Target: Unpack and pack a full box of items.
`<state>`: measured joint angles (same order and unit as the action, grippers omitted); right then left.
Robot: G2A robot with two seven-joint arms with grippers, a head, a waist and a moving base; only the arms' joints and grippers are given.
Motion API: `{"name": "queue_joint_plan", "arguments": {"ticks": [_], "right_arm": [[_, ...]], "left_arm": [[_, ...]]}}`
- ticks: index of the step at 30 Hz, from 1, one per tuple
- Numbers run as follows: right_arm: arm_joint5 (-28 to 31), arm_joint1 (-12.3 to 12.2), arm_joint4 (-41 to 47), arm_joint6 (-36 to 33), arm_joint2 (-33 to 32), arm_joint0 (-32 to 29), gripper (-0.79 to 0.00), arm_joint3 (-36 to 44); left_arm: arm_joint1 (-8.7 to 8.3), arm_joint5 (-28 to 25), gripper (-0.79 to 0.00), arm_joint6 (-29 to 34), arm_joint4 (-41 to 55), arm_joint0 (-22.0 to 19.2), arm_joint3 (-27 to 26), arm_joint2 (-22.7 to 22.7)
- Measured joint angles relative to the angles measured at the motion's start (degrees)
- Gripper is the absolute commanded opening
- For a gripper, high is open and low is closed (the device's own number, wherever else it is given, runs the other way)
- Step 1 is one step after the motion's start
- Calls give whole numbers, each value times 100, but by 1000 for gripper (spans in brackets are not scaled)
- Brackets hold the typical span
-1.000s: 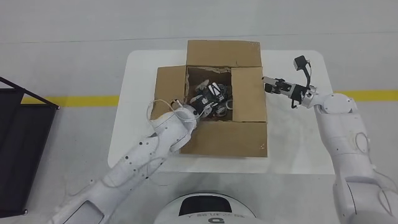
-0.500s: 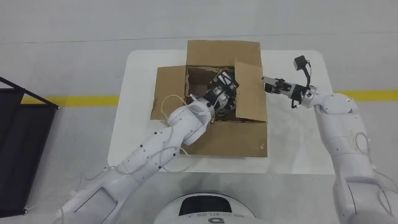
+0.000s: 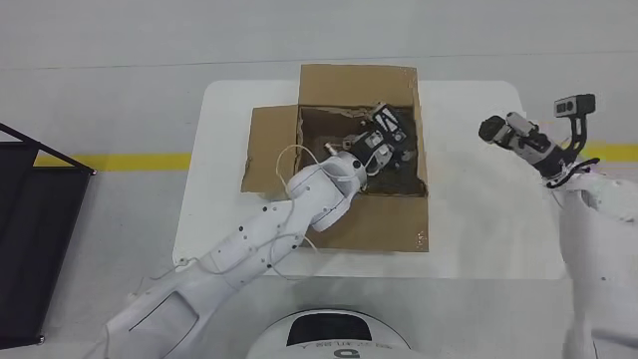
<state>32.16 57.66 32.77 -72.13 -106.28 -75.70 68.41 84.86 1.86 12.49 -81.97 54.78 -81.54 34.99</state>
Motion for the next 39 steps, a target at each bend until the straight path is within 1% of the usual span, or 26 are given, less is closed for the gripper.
{"name": "queue_joint_plan", "arguments": {"ticks": [2, 4, 5, 9, 11, 14, 17, 19, 22, 25, 28, 29, 31, 32, 35, 39], "right_arm": [[-63, -70, 424, -64, -472, -480, 0, 401], [-77, -109, 677, -78, -816, -867, 0, 709], [-64, -127, 750, -65, -1002, -1101, 0, 897], [16, -152, 771, 16, -1317, -1643, 0, 1359], [43, -159, 764, 42, -1344, -1768, 0, 1500], [25, -176, 725, 25, -1286, -1773, 0, 1590], [-45, -210, 518, -45, -1171, -1638, 0, 1607], [-71, -230, 380, -70, -1105, -1521, 0, 1642], [-116, -265, 220, -115, -1064, -1347, 0, 1812], [-215, -299, 24, -103, -1032, -1192, 0, 2039], [-474, -334, -271, 2, -874, -938, 0, 2212], [-604, -349, -410, 43, -779, -798, 0, 2235], [-831, -375, -725, 160, -606, -544, 0, 2217], [-1034, -392, -997, 255, -447, -348, 0, 2187], [-1543, -416, -1686, 405, 96, 180, 0, 2148], [-1946, -405, -2530, 673, 825, 643, 0, 2212]], "left_arm": [[139, 68, 0, 54, 37, -183, 193, -198], [271, 131, 0, 115, 88, -341, 404, -365], [365, 164, 0, 170, 116, -448, 561, -479], [668, 220, 0, 274, 99, -739, 1068, -853], [810, 232, 0, 285, 120, -845, 1304, -977], [965, 274, 0, 253, 191, -948, 1611, -1020], [1056, 349, 0, 222, 175, -1032, 1810, -968], [1066, 371, 0, 145, 176, -1040, 1753, -871], [963, 372, 0, 16, 95, -923, 1353, -561], [701, 334, 0, 17, -191, -574, 621, 5], [336, 106, 0, 167, -654, 100, -468, 828], [185, -46, 0, 249, -882, 454, -958, 1212], [-19, -322, 0, 376, -1242, 998, -1636, 1801], [-129, -508, 0, 420, -1440, 1336, -2013, 2176], [-311, -858, 0, 355, -1588, 2033, -2644, 3025], [-439, -1174, 0, 65, -1233, 2656, -2951, 3909]]}}
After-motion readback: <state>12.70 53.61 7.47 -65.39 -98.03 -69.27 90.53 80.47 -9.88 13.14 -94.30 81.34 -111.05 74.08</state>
